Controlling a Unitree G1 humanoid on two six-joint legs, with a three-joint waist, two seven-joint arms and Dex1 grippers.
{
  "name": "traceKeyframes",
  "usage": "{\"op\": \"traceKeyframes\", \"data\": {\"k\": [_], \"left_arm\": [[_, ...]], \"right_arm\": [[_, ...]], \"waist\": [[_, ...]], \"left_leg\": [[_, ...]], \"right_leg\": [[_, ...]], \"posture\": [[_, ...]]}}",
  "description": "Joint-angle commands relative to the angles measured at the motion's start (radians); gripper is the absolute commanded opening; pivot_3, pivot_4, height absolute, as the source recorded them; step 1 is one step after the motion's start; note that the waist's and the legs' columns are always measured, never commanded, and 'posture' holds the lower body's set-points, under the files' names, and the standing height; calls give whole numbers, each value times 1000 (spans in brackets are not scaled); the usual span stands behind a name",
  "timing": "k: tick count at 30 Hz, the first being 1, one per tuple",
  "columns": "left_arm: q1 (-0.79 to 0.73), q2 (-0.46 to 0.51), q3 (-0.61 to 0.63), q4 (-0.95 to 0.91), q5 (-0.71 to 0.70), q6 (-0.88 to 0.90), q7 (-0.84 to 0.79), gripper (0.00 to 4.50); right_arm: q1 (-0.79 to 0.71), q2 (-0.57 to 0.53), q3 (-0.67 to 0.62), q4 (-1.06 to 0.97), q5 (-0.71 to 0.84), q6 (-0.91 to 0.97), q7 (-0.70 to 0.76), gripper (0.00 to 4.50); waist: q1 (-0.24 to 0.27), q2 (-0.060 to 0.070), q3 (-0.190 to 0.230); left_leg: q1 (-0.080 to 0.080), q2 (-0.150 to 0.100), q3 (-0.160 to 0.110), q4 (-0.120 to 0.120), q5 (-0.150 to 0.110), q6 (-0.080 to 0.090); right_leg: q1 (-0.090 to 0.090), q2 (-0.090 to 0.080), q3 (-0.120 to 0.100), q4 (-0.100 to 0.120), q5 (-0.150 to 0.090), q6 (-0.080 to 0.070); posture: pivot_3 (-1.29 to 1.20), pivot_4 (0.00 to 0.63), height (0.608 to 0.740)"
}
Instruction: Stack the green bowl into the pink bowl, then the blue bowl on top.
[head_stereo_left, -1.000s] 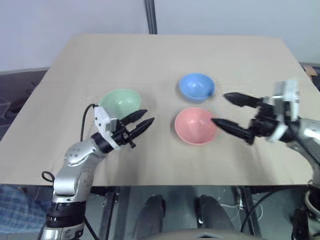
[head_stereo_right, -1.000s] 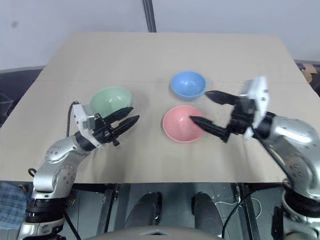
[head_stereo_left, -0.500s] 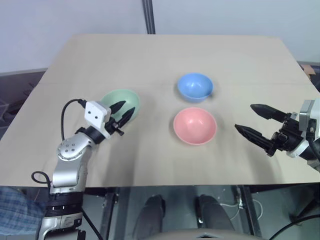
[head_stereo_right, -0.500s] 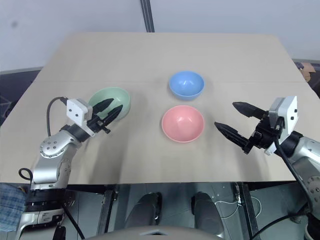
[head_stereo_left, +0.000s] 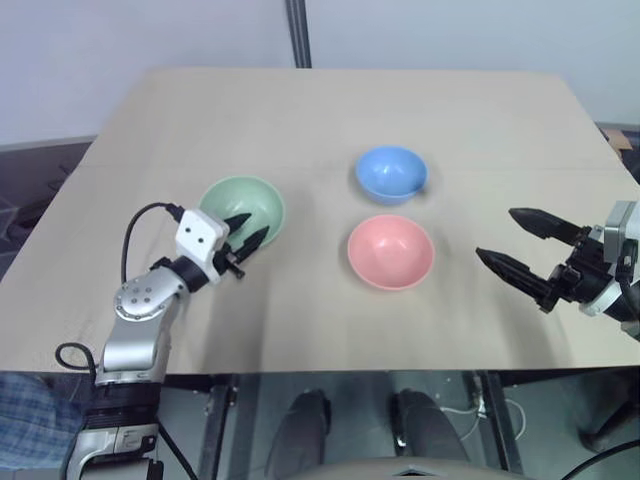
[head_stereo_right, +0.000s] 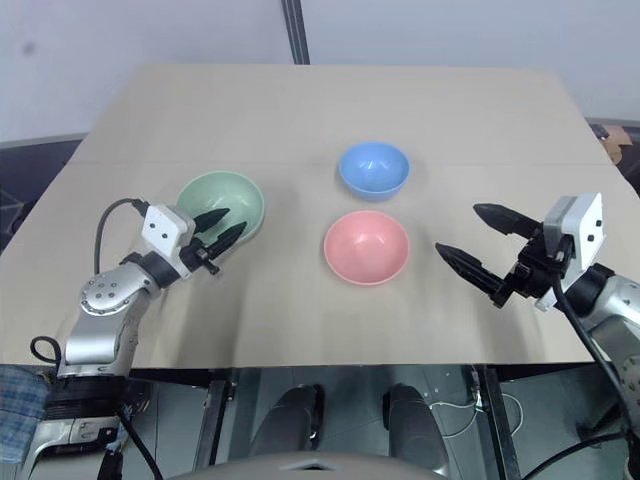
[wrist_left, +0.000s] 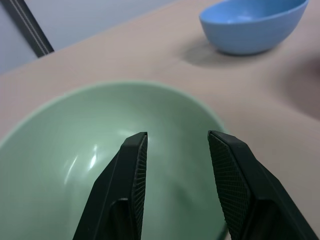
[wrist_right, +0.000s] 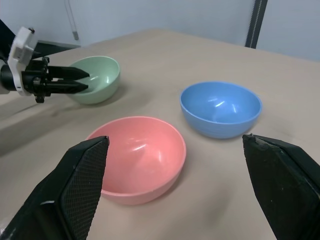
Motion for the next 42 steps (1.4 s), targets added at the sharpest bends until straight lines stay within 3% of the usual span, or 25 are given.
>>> {"op": "traceKeyframes", "data": {"k": [1, 16, 26, 32, 42], "left_arm": [[-19, -4, 10, -43, -30, -26, -13, 2052], [14, 64, -50, -16, 41, 34, -54, 2052], [-19, 81, -61, 16, 105, 47, -31, 2052], [-37, 80, -56, 30, 103, 49, -35, 11], [-51, 84, -64, 47, 110, 36, -47, 11]], "right_arm": [[5, -19, -16, -23, 24, -29, -11, 4483], [9, -47, -10, -28, 62, -35, -46, 4483], [34, -45, -37, -47, 141, -106, 12, 4483], [49, -49, -39, -51, 163, -149, 32, 4500], [93, -77, -42, -80, 198, -206, 103, 4500]], "waist": [[0, 0, 0], [-1, 0, 0], [-1, 0, 0], [-1, 0, 0], [0, 0, 0]], "left_leg": [[0, 0, 0, 0, 0, 0], [0, 0, 0, 0, 0, 0], [0, 0, 0, 0, 0, 0], [0, 0, 0, 0, 0, 0], [0, 0, 0, 0, 0, 0]], "right_leg": [[0, 0, 0, 0, 0, 0], [0, 0, 0, 0, 0, 0], [0, 0, 0, 0, 0, 0], [0, 0, 0, 0, 0, 0], [0, 0, 0, 0, 0, 0]], "posture": [[0, 150, 740], [0, 150, 740], [0, 150, 740], [0, 150, 740], [0, 150, 740]]}}
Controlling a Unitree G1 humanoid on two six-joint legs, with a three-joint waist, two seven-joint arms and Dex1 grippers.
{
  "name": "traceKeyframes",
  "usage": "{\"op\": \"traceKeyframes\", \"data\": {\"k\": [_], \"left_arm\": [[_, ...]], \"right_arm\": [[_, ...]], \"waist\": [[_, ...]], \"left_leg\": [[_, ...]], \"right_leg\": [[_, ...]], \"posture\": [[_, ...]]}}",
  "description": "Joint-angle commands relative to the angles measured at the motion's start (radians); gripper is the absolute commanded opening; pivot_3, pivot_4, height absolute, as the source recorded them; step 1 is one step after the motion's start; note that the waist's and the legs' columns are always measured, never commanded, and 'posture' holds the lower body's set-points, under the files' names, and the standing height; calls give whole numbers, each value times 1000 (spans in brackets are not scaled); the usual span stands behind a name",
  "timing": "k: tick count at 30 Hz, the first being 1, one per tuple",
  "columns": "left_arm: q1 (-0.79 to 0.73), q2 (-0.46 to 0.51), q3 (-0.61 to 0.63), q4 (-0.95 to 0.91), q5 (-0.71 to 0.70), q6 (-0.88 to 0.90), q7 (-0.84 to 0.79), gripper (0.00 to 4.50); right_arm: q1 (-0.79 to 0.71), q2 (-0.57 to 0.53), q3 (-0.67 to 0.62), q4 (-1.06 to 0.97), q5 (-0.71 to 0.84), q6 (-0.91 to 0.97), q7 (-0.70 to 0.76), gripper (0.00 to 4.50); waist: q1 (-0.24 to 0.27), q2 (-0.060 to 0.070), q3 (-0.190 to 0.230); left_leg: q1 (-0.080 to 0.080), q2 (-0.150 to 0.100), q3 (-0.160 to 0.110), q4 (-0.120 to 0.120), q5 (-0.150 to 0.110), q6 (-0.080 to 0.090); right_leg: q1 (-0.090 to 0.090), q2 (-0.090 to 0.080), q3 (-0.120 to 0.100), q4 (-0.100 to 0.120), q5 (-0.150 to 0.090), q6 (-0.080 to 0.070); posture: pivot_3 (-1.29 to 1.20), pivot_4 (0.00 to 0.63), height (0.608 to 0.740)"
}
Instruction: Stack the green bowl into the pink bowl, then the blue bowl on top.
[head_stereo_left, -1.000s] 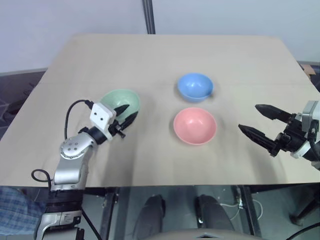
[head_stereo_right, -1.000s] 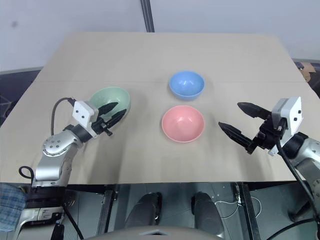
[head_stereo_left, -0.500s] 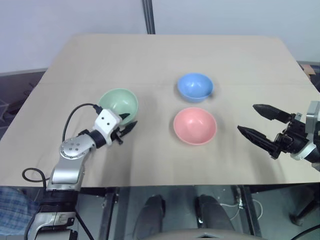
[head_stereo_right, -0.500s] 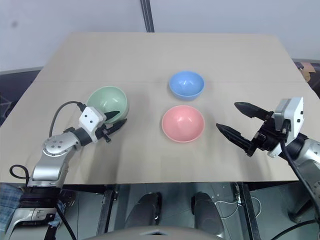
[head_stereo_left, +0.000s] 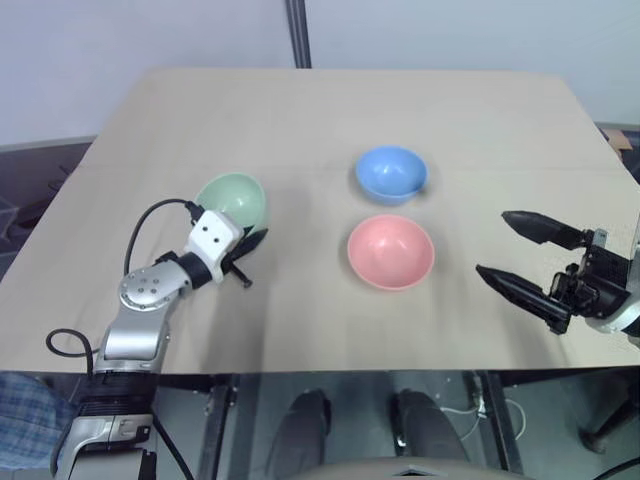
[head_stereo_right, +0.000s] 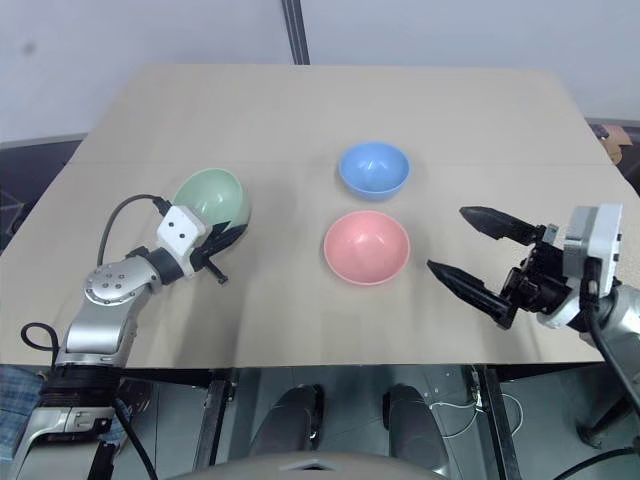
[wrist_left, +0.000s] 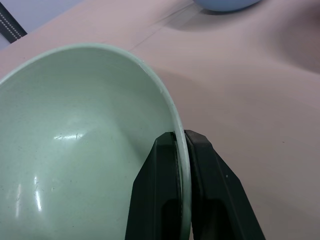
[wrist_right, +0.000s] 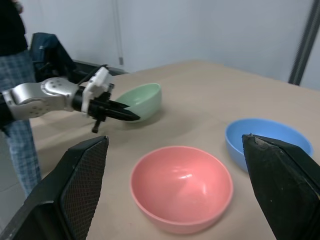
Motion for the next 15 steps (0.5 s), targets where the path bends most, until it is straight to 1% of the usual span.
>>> {"op": "traceKeyframes", "data": {"k": [1, 7, 10, 15], "left_arm": [[-13, 13, -1, 6, 1, -15, -10, 11], [-41, 25, -7, 21, -1, -28, -41, 11], [-71, 45, -24, 19, -25, -5, -114, 11], [-187, 99, -72, 36, -59, -50, -291, 11]], "right_arm": [[14, -19, -34, -31, 18, -35, 26, 4500], [37, -37, -34, -27, 9, -50, 54, 4500], [41, -39, -33, -24, 15, -54, 54, 4500], [40, -42, -25, -10, 6, -66, 63, 4500]], "waist": [[0, 0, 0], [1, 0, 0], [1, 0, 0], [3, 0, 0]], "left_leg": [[0, 0, 0, 0, 0, 0], [0, 0, 0, 0, 0, 0], [0, 0, 0, 0, 0, 0], [0, 0, 0, 0, 0, 0]], "right_leg": [[0, 0, 0, 0, 0, 0], [0, 0, 0, 0, 0, 0], [0, 0, 0, 0, 0, 0], [0, 0, 0, 0, 0, 0]], "posture": [[0, 150, 740], [0, 150, 740], [0, 150, 740], [0, 150, 740]]}}
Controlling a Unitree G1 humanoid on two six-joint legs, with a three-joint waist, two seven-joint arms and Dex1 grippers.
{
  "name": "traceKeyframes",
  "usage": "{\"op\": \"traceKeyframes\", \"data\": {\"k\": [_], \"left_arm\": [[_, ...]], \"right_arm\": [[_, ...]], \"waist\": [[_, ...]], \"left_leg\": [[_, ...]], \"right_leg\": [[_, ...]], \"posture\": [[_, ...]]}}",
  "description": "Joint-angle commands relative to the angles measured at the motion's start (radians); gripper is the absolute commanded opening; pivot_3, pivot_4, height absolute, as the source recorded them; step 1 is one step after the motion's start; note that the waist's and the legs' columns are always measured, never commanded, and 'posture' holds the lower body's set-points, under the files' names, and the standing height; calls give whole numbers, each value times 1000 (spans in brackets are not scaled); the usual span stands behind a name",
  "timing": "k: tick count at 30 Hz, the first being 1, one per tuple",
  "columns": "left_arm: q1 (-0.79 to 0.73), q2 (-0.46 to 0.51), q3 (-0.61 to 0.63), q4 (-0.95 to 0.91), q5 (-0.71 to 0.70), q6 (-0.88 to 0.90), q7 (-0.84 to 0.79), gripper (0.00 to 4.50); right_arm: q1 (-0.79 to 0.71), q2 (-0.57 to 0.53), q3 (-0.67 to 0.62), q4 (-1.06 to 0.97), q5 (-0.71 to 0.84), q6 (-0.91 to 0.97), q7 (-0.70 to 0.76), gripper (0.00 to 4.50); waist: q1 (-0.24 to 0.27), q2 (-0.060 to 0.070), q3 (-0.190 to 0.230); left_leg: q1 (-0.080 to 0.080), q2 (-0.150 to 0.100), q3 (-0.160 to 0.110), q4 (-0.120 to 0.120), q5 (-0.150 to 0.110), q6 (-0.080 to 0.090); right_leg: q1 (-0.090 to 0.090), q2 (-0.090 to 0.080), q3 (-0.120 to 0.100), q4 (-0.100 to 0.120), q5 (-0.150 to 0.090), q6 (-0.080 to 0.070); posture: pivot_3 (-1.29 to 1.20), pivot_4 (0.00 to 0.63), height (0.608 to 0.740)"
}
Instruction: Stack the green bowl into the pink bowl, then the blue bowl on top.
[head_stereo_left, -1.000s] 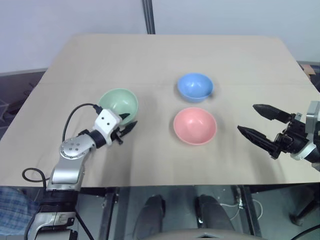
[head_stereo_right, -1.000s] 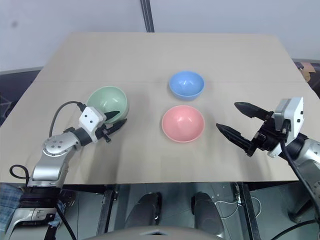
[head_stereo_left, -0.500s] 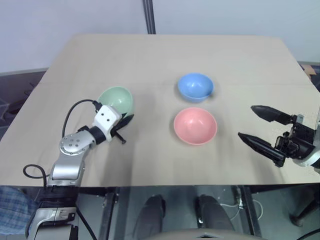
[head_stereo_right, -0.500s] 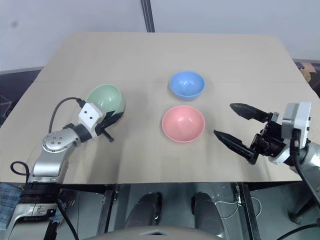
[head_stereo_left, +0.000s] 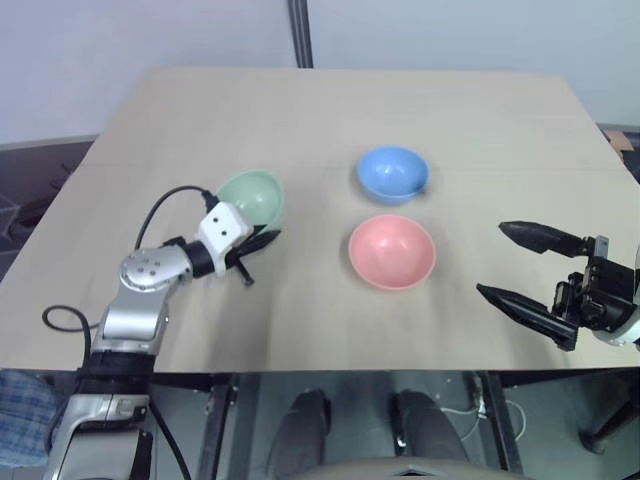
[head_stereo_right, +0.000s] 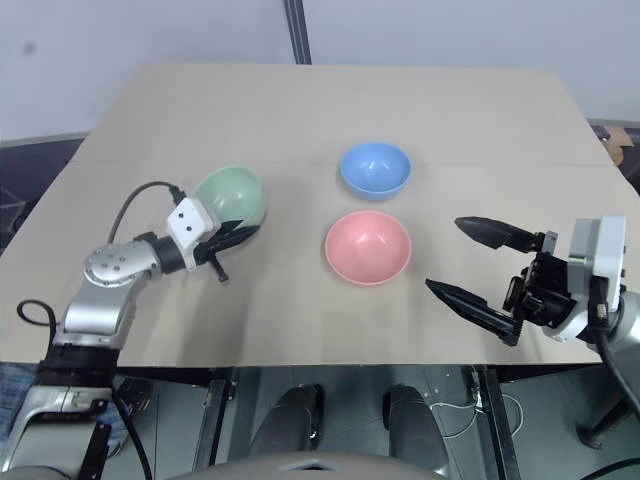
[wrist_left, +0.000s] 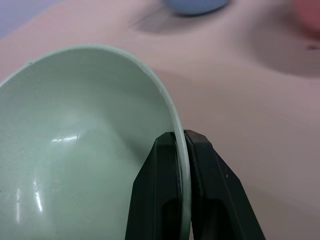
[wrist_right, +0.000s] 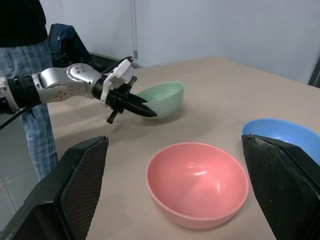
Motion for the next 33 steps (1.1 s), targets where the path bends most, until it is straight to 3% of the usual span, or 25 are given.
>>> {"op": "traceKeyframes", "data": {"k": [1, 10, 15, 23, 26, 33], "left_arm": [[-103, 48, -20, -4, -49, -60, -146, 11], [-396, 13, -112, 15, -176, -200, -533, 11], [-450, -21, -201, -22, -249, -236, -669, 11], [-504, 69, -492, 36, -300, -487, -679, 11], [-544, 60, -567, 105, -278, -597, -679, 11], [-608, -97, -511, 303, -162, -746, -662, 11]], "right_arm": [[-3, -9, -17, -8, 6, -28, 11, 4500], [7, -3, -16, -6, 2, -35, 12, 4500], [7, -6, -17, -14, 6, -37, 8, 4500], [7, -5, -10, -24, 5, -44, -5, 4500], [7, -6, -12, -23, 2, -47, -7, 4500], [14, -1, -11, -28, 0, -49, -17, 4500]], "waist": [[-2, 0, 0], [0, -1, 0], [-5, -1, 0], [-6, -1, 1], [-5, -1, 1], [0, -1, 1]], "left_leg": [[0, 0, 0, 0, 0, 0], [-1, 0, 0, 1, 0, 0], [-1, 0, 0, 1, 0, 0], [0, 0, 0, 1, 0, 0], [-1, 0, 0, 2, 0, 0], [-1, 0, 0, 3, 0, 0]], "right_leg": [[0, 0, 0, 0, 0, 0], [0, 0, 0, 0, 0, 0], [0, 1, 0, 0, 0, 0], [0, 1, 1, 1, 0, 0], [0, 1, 1, 1, 0, 0], [1, 1, 0, 1, 0, 0]], "posture": [[0, 150, 740], [0, 150, 740], [0, 150, 740], [0, 150, 740], [0, 150, 740], [0, 150, 740]]}}
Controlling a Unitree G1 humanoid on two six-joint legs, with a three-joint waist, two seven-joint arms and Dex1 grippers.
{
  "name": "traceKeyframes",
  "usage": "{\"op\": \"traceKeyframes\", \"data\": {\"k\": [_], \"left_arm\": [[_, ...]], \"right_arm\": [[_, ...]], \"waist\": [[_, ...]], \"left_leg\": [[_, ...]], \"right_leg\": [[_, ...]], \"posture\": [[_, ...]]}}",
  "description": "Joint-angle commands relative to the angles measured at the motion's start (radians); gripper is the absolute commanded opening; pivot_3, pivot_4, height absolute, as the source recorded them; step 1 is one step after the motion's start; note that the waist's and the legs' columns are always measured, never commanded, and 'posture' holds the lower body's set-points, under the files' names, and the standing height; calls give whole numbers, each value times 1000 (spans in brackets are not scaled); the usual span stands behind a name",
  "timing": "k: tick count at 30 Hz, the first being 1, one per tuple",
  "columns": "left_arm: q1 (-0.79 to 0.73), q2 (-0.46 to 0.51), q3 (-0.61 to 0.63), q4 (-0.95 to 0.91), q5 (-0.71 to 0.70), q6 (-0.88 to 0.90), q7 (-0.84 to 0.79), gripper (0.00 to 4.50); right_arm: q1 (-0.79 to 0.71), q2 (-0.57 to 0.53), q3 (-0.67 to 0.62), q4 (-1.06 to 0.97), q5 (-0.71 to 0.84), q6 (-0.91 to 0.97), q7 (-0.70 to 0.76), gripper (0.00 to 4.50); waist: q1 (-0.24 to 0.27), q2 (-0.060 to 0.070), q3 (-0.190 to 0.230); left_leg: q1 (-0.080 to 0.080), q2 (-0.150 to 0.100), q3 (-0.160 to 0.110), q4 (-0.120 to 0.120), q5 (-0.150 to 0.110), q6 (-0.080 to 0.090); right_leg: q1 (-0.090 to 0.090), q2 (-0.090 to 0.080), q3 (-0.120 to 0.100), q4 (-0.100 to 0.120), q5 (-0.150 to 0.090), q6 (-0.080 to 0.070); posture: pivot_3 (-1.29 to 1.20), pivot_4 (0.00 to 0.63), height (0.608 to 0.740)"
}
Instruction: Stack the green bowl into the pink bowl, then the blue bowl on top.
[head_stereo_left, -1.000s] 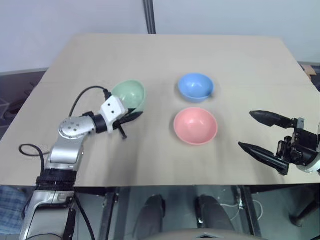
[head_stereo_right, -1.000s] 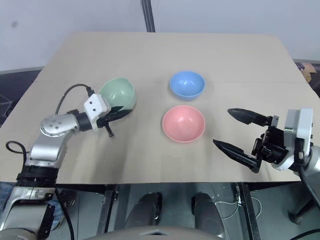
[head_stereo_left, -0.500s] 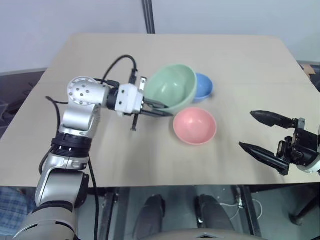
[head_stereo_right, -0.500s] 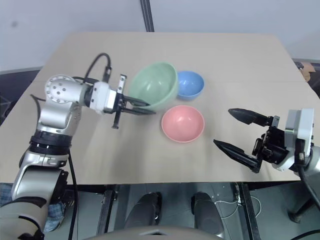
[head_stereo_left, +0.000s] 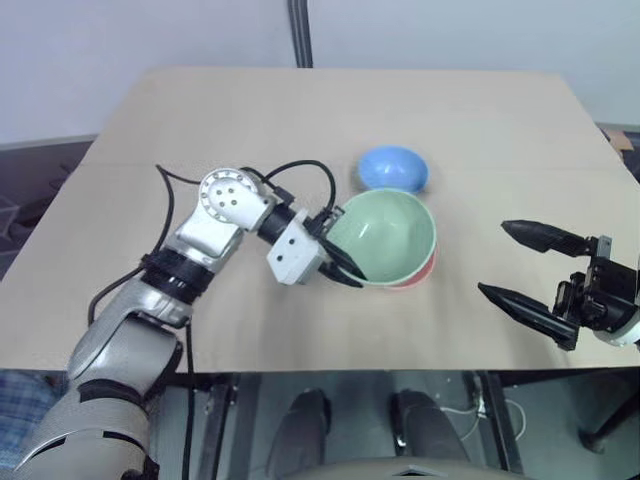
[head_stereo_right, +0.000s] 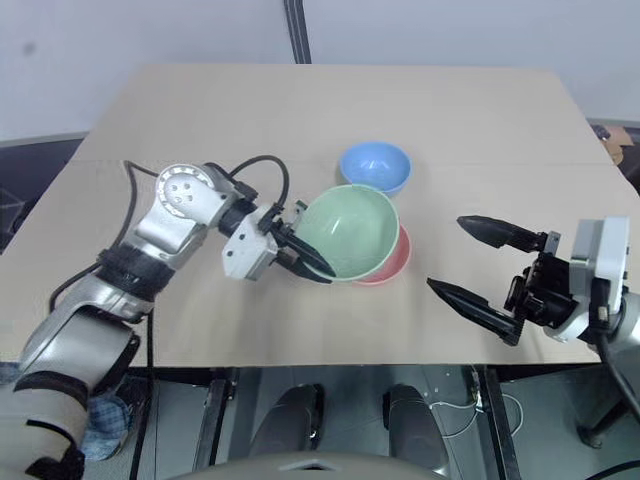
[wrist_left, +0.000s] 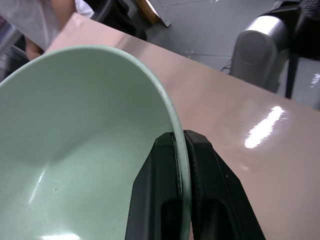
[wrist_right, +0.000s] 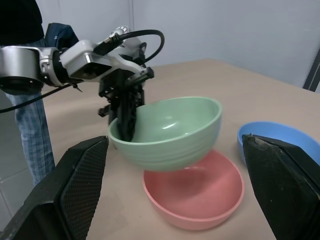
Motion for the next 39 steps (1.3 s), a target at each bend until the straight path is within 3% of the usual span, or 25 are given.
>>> {"op": "traceKeyframes", "data": {"k": [1, 5, 9, 12, 17, 24, 32, 39], "left_arm": [[-40, -63, 63, 78, 60, -85, 7, 11], [-43, -91, 73, 89, 61, -76, -4, 11], [-37, -101, 86, 68, 37, -57, -4, 1387], [-38, -114, 104, 52, 22, -46, -4, 2669], [-24, -92, 122, 15, -61, 33, -4, 2669], [47, -41, 339, -103, -308, 582, 136, 2669], [250, 84, 594, -308, -526, 1063, 383, 2669], [435, 127, 729, -393, -546, 1193, 480, 2669]], "right_arm": [[-1, -2, -14, -26, 9, -23, -8, 4500], [-4, -5, -13, -21, 8, -25, -7, 4500], [-3, -7, -16, -22, 8, -25, -8, 4500], [3, -7, -18, -22, 6, -25, -6, 4500], [7, -7, -16, -21, 3, -26, -4, 4500], [-78, -39, 31, 37, -61, -21, -27, 4500], [-442, -71, 325, 279, -351, 62, -197, 4500], [-747, 24, 657, 557, -659, -22, -173, 4500]], "waist": [[0, 0, 0], [-8, 0, 0], [-7, 0, 0], [-5, 0, 0], [-5, 0, 0], [-14, 0, 0], [-13, 1, 2], [-9, 1, 3]], "left_leg": [[0, 0, 0, 0, 0, 0], [0, 0, 0, 0, 0, 0], [0, 0, 0, 0, 0, 0], [0, 0, 0, 1, 0, 0], [0, 0, 0, 2, 0, 0], [1, 1, 0, 3, 0, 0], [2, 1, 0, 4, 0, 0], [0, 0, 0, 4, 0, 0]], "right_leg": [[0, 0, 0, 0, 0, 0], [0, 0, 0, 0, 0, 0], [0, 0, 0, 0, 0, 0], [0, 0, 0, 1, 0, 0], [0, 0, 0, 1, 0, 0], [0, 1, 0, 4, 0, 0], [0, 1, 1, 8, 0, 0], [-3, 0, 0, 7, 0, 0]], "posture": [[0, 150, 740], [0, 150, 740], [0, 150, 740], [0, 150, 740], [0, 150, 740], [0, 150, 740], [0, 150, 740], [0, 150, 740]]}}
